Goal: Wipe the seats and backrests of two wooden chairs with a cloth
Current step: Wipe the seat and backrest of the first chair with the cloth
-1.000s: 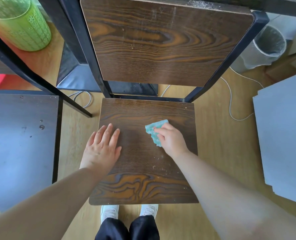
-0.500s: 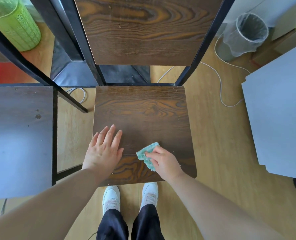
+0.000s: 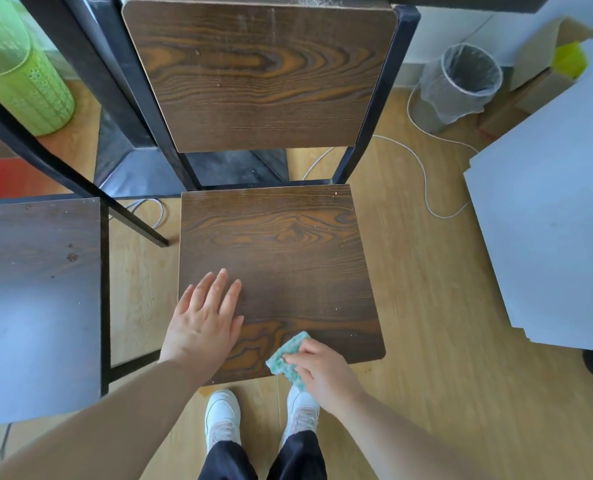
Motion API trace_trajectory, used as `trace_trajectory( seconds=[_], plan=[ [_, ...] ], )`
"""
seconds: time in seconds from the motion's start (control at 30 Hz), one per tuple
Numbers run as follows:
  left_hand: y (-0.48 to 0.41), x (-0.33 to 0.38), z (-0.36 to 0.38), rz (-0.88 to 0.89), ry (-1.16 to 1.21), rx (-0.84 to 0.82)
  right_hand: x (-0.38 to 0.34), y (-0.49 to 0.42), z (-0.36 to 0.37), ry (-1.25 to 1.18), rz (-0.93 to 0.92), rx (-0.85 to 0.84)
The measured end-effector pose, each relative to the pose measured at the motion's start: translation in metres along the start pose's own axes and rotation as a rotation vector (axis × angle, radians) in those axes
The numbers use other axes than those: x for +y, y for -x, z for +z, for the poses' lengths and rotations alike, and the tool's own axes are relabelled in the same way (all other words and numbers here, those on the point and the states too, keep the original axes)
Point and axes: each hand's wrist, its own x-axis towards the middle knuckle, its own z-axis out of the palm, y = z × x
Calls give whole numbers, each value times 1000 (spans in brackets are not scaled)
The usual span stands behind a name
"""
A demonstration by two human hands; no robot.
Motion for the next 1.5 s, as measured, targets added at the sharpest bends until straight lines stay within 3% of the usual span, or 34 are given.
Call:
trace_trajectory(
  seconds=[0.27,0.6,0.97,1.07,1.5],
  plan=[
    [-34,-5,-4,-5,30,-4,19,-80,-82,-180,106,498],
    [-93,-12,-3,-8,24,53,50,-202,-195,-239,371,666],
    [-107,-21,0,-27,11,-3,54,-238,-186,-44,419,474],
    [-103,-21,-1,-34,16,-42,54,-232,-183,-102,401,445],
    [-66,2,-8,-15,25,-92,48,-138,-114,-38,54,200]
  ],
)
